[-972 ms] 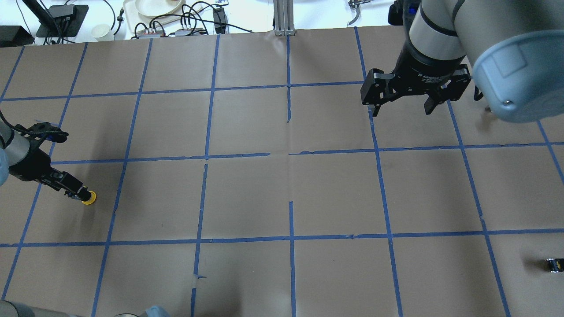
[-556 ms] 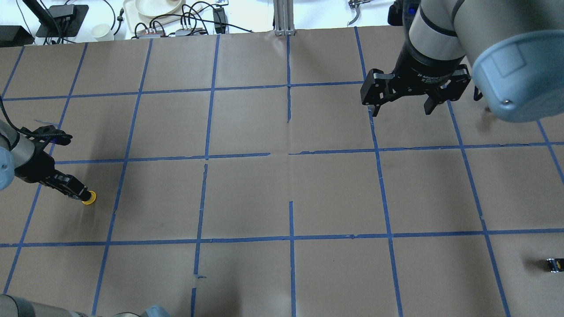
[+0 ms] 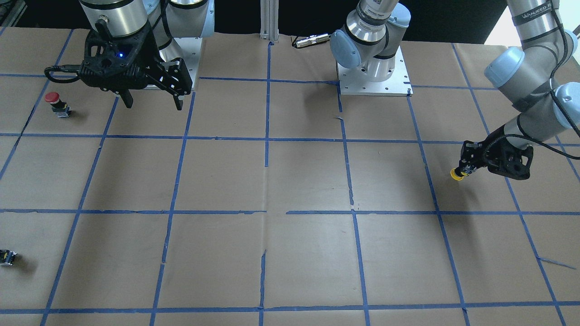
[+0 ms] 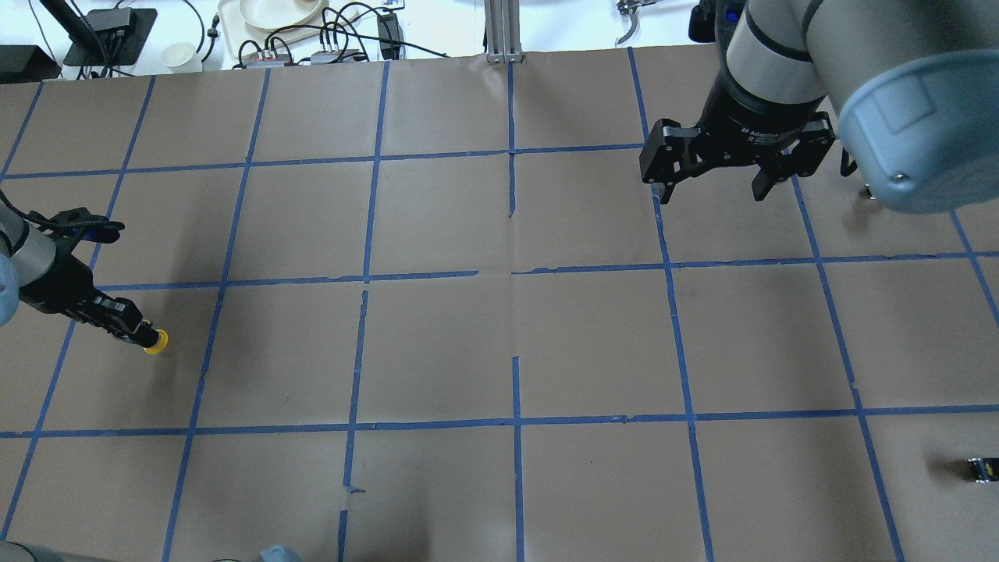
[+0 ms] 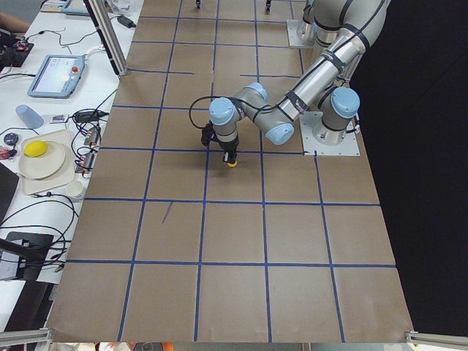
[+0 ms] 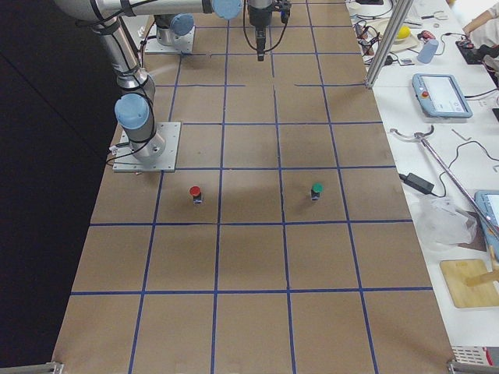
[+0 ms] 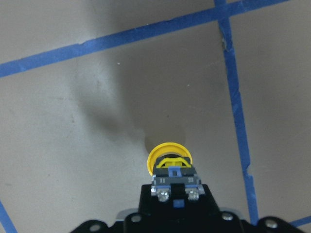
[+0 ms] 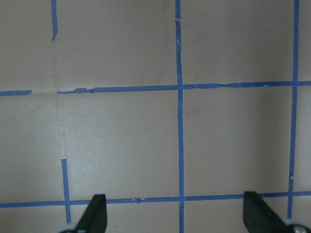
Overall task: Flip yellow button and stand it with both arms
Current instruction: 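Lower the left gripper and grasp the yellow button by its body, then lift the yellow button with the left gripper while the right gripper approaches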
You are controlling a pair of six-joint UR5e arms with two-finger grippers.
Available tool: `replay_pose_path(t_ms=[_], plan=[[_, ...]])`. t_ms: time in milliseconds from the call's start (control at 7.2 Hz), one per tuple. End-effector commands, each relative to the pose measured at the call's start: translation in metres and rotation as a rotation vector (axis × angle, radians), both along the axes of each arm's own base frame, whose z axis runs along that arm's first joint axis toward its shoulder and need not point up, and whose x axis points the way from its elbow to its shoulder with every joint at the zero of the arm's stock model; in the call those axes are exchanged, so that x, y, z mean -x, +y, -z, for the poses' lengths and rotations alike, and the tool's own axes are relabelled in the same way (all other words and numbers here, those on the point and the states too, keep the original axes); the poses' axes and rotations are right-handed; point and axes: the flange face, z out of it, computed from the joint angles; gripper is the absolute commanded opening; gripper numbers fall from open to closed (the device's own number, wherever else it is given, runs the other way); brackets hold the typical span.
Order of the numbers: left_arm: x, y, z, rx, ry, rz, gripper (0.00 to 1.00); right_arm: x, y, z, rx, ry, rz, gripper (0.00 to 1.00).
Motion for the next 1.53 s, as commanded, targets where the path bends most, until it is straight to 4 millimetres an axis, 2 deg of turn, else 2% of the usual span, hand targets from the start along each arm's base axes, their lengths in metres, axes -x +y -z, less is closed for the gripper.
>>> replay_pose_path(t_ms=[0, 139, 278, 417, 556, 694, 833, 972, 1111, 1250, 1389], plan=[[0.077, -0.014, -0.050, -0.028, 0.028, -0.092, 0.00, 0.001, -0.002, -0.004, 0.009, 0.000, 0.002, 1.00], [0.124, -0.024, -0.080, -0.072, 0.067, -0.195, 0.00, -0.002, 0.000, -0.011, 0.025, -0.001, -0.001, 1.00], [0.161, -0.033, -0.105, -0.123, 0.175, -0.317, 0.00, -0.004, 0.001, -0.014, 0.024, 0.010, -0.008, 1.00], [0.189, -0.037, -0.116, -0.176, 0.412, -0.439, 0.00, -0.004, 0.003, -0.020, 0.022, 0.020, -0.013, 1.00], [0.210, -0.039, -0.118, -0.230, 0.548, -0.534, 0.00, -0.002, 0.004, -0.010, -0.022, 0.036, -0.004, 1.00], [0.239, -0.037, -0.128, -0.288, 0.682, -0.607, 0.01, 0.002, -0.006, -0.014, 0.041, 0.017, 0.017, 1.00], [0.267, -0.038, -0.134, -0.336, 0.814, -0.650, 0.01, 0.008, -0.011, -0.009, 0.064, 0.013, 0.068, 0.99], [0.294, -0.036, -0.143, -0.378, 0.950, -0.704, 0.00, 0.028, -0.016, -0.004, 0.052, -0.003, 0.228, 0.98], [0.308, -0.040, -0.146, -0.439, 1.084, -0.793, 0.00, 0.045, -0.022, 0.006, 0.008, -0.140, 0.296, 0.99], [0.320, -0.037, -0.135, -0.482, 1.146, -0.817, 0.00, 0.072, -0.030, 0.014, -0.032, -0.298, 0.372, 1.00], [0.343, -0.027, -0.123, -0.539, 1.230, -0.840, 0.00, 0.103, -0.034, 0.023, -0.082, -0.454, 0.467, 1.00]])
